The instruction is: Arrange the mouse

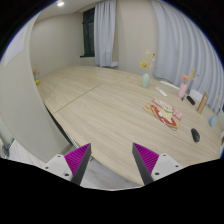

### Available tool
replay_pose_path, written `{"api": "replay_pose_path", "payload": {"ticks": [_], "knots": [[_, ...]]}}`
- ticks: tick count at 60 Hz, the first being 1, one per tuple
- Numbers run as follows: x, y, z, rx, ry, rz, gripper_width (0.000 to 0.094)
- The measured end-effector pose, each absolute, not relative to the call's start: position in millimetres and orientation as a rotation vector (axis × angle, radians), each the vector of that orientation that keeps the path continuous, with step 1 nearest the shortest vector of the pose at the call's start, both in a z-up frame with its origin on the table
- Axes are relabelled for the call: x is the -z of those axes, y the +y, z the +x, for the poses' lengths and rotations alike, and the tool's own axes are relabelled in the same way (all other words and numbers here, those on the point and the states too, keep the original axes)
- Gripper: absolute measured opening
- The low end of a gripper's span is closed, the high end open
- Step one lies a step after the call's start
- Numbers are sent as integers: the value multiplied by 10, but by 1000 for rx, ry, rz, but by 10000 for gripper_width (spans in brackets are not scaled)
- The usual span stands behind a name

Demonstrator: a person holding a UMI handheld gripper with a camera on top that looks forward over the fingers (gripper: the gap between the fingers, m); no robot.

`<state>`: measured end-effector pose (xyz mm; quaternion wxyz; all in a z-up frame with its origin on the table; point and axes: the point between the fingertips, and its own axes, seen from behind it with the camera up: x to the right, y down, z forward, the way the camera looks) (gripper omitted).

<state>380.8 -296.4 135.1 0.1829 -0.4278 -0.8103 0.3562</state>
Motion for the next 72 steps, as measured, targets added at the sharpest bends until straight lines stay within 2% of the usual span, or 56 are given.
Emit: {"api": "replay_pose_path", "payload": {"ticks": [30,53,72], "knots": [[-1282,-2225,3151,-908,-2081,-1411,849],[-1211,-611,2815,-733,-1817,-1626,849],[-989,552,2541,-675,-1703,-1694,850]]}}
